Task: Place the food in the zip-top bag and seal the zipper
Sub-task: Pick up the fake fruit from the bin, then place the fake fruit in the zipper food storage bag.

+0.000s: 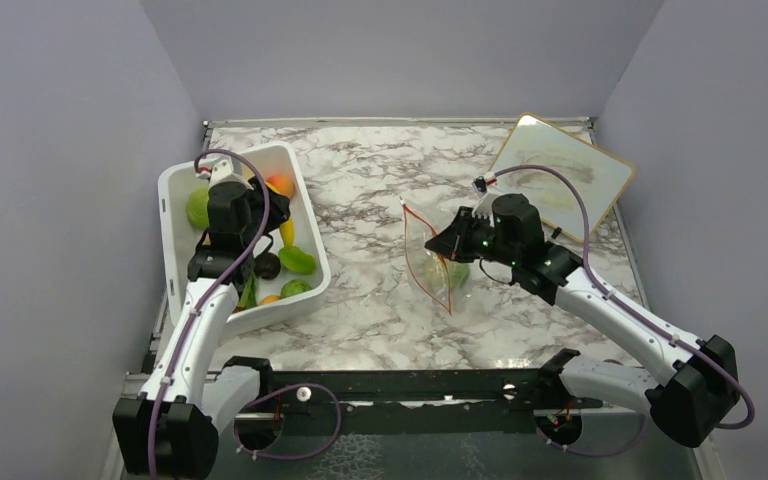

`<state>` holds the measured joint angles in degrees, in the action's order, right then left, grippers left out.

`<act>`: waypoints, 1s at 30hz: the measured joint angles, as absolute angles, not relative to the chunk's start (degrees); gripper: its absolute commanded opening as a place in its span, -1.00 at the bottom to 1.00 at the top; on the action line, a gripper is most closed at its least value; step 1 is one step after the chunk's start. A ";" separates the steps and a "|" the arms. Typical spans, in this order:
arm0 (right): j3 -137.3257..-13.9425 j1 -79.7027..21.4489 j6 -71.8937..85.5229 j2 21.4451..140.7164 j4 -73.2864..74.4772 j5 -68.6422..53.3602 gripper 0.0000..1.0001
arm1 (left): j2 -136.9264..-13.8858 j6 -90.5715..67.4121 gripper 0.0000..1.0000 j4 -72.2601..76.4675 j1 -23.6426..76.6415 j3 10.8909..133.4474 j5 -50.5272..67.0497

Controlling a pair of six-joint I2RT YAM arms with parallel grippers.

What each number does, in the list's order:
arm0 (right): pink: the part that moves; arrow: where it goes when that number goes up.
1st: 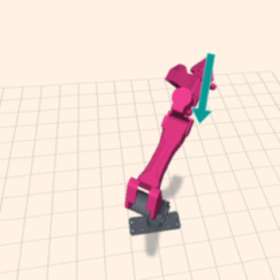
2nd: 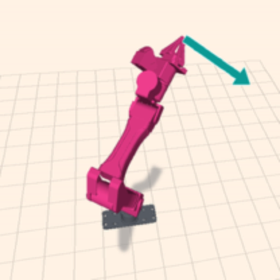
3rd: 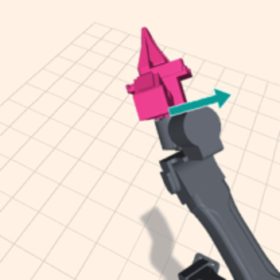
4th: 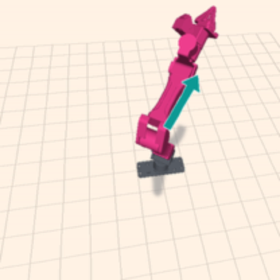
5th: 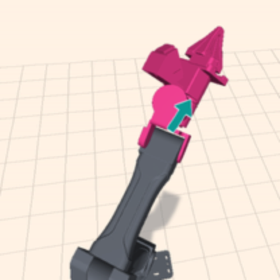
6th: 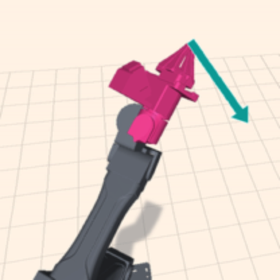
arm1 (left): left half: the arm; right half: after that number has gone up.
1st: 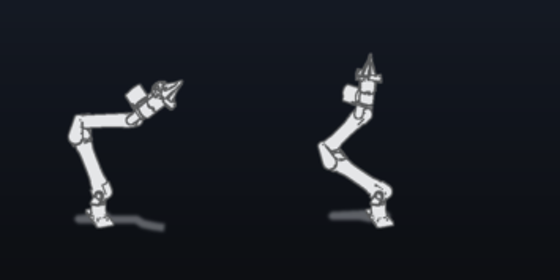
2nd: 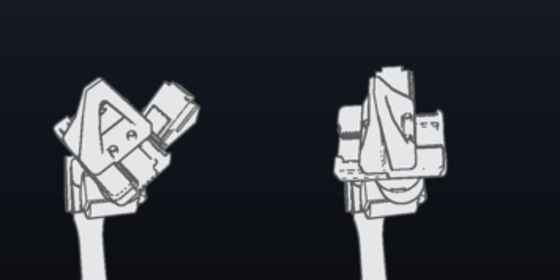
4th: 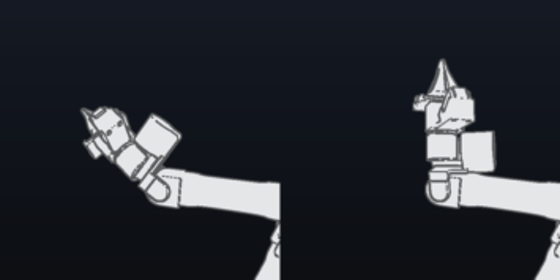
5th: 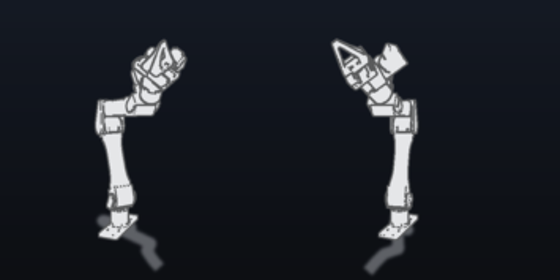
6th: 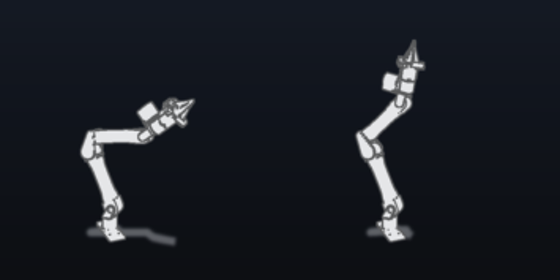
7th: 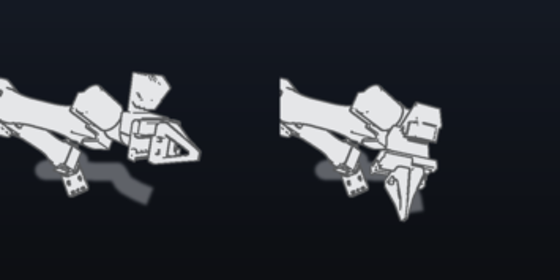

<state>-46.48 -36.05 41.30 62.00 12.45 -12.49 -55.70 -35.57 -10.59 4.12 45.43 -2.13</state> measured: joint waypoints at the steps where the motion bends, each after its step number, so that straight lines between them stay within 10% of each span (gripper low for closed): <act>1: -46.63 -36.05 41.36 62.26 12.43 -12.49 -0.99 | -55.46 -35.11 -0.60 -11.11 4.97 45.84 -1.91; 30: -48.77 -36.05 47.99 66.15 11.81 -15.18 -0.99 | -51.22 -37.91 -0.58 2.52 23.16 46.33 17.30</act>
<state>-48.77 -36.05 47.99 66.15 11.81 -15.18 -51.22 -37.91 2.52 23.16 46.33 17.30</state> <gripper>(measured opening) 0.013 0.413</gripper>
